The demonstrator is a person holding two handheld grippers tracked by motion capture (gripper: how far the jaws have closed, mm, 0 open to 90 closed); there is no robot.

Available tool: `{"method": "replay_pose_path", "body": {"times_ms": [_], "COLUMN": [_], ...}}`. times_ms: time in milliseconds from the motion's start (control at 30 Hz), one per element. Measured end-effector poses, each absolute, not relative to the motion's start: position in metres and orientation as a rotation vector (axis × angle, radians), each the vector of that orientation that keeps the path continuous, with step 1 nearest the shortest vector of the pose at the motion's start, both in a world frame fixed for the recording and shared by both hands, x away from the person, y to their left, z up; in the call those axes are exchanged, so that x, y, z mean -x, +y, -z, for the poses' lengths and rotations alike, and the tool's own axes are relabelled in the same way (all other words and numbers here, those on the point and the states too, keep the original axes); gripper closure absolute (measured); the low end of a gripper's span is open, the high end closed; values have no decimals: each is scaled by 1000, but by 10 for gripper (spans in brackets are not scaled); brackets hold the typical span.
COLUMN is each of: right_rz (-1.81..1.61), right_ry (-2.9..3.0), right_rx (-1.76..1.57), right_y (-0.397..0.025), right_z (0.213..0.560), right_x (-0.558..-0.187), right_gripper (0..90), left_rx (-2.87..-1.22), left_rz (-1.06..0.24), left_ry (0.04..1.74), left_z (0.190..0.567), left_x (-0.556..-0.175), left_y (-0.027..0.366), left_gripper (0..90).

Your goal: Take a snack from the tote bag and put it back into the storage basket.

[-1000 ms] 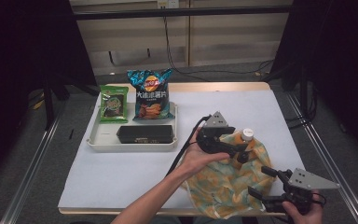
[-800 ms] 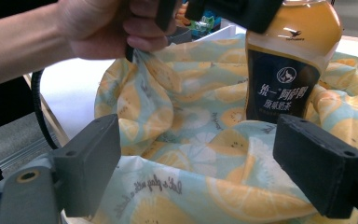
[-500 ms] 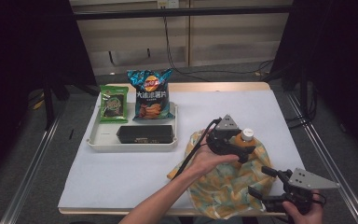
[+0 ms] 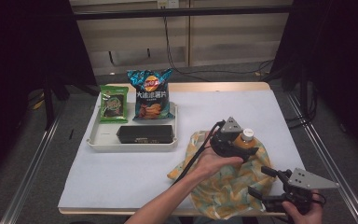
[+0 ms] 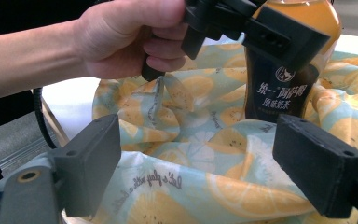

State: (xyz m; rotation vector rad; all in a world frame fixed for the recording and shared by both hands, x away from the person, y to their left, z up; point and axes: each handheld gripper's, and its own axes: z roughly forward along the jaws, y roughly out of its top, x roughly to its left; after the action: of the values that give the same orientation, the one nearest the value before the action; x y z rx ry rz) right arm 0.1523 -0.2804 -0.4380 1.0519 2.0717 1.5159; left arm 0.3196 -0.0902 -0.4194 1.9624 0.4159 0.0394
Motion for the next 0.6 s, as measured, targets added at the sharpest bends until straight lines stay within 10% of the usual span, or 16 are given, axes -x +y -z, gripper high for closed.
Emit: {"method": "replay_pose_path", "body": {"times_ms": [600], "right_rz": [-1515], "right_ry": [2070], "right_rx": [-1054], "right_y": [-281], "right_z": [438], "right_x": [-152], "right_gripper": [148], "left_rx": [-2018], "left_rz": [92], "left_ry": [240], "left_z": [414], "left_x": [-323], "left_y": [-70], "left_gripper": [303]}}
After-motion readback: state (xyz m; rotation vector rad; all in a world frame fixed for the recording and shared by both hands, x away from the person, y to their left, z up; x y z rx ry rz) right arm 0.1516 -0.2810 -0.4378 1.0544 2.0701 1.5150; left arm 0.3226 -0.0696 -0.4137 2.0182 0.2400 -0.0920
